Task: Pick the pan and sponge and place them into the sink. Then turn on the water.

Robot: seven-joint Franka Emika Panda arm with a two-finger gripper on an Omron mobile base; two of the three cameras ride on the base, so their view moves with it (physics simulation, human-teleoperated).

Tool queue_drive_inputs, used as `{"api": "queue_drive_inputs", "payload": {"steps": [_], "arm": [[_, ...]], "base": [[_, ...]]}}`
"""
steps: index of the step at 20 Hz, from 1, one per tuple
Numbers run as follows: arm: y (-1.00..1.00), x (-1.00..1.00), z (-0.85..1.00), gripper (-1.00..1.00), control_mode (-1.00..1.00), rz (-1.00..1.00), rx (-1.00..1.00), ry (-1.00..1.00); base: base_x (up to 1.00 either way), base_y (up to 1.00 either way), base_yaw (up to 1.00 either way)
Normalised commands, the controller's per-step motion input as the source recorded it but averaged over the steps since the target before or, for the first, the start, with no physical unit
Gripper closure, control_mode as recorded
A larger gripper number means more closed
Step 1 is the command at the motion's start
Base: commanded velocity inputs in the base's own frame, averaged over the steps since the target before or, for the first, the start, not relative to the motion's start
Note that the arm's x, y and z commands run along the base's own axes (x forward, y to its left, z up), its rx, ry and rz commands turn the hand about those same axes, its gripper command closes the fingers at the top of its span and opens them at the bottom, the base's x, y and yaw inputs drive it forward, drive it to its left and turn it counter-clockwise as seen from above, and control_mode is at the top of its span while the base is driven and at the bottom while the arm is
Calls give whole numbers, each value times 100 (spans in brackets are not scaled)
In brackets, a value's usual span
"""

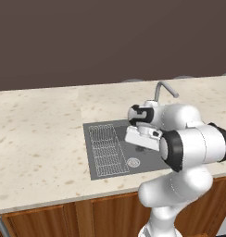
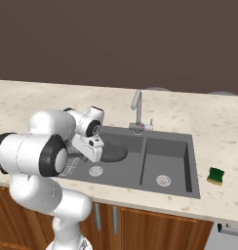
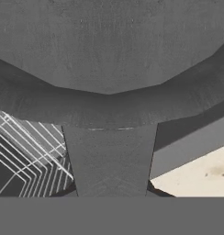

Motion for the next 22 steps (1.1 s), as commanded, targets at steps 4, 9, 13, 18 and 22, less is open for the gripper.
{"api": "queue_drive_inputs", "payload": {"steps": [4,9,13,18,22], "arm": [[-14,12,-51,100,-100,1,0,-1],[-16,12,-40,100,-100,1,0,0],[-29,21,-28,100,-100,1,2,1],[-7,25,-21,100,-100,1,2,3],[0,32,-18,100,-100,1,6,9]], "base": [[0,0,0],[0,0,0],[0,0,0],[0,0,0],[0,0,0]]}}
